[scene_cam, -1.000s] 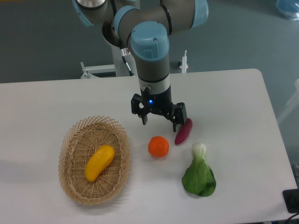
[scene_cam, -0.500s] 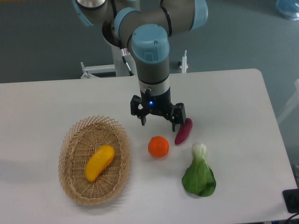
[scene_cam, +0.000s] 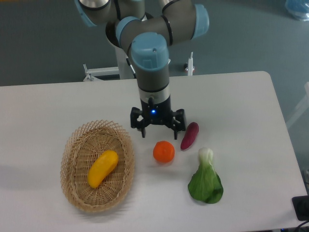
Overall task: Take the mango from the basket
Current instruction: 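Move the gripper over the basket and lower onto the yellow mango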
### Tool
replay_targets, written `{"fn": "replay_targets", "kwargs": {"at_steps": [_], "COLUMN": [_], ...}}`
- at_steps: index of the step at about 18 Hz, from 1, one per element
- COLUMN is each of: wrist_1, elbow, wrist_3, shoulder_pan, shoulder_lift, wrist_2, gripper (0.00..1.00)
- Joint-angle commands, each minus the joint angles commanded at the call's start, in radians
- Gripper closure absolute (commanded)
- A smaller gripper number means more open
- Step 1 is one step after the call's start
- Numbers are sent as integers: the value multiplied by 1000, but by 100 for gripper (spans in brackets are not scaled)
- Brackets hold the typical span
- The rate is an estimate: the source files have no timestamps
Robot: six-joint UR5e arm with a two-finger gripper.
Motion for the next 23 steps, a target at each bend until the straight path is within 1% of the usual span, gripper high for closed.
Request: {"fn": "replay_targets", "kwargs": {"at_steps": [1, 3, 5, 6, 8, 13, 16, 18, 19, 20, 23], "wrist_1": [6, 31, 60, 78, 109, 136, 137, 138, 138, 138, 138], "elbow": [-11, -3, -9, 0, 6, 3, -8, -6, -6, -6, -8], "wrist_3": [-14, -32, -29, -29, -22, 4, 6, 7, 9, 15, 58], "shoulder_pan": [-34, -61, -92, -112, -129, -173, -181, -183, -196, -207, -207], "shoulder_lift": [-18, -35, -54, -84, -107, -172, -178, -202, -215, -219, -232], "wrist_2": [2, 3, 6, 12, 12, 14, 14, 17, 34, 35, 37], "gripper": [0, 0, 0, 0, 0, 0, 0, 0, 0, 0, 0]}}
